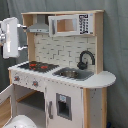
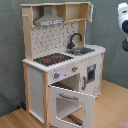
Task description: Play with the kitchen
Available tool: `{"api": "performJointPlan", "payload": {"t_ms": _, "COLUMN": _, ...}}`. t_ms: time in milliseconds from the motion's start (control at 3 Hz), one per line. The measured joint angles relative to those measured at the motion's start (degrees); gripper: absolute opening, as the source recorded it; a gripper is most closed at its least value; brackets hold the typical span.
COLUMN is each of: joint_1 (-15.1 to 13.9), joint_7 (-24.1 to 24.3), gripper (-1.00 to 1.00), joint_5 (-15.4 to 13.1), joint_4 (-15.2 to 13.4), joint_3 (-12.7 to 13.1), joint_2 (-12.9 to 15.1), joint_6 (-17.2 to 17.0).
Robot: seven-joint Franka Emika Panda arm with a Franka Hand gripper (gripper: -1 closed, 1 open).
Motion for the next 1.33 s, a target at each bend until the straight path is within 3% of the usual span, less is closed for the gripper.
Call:
{"api": "performJointPlan", "payload": {"t_ms": 667, "joint_1": -11.04, "joint_7": 2.74, "gripper": 1.0, "joint_5": 0.16, "joint_4": 1.71, "joint_3": -3.38, "joint_2": 1.41, "joint_6": 1.85}}
{"api": "performJointPlan", "payload": {"t_ms": 1333, "joint_1": -17.38, "joint_7": 5.47, "gripper": 1.0, "joint_5": 0.21, "joint_4": 2.86, "joint_3": -3.09, "joint_2": 6.93, "joint_6": 10.7}}
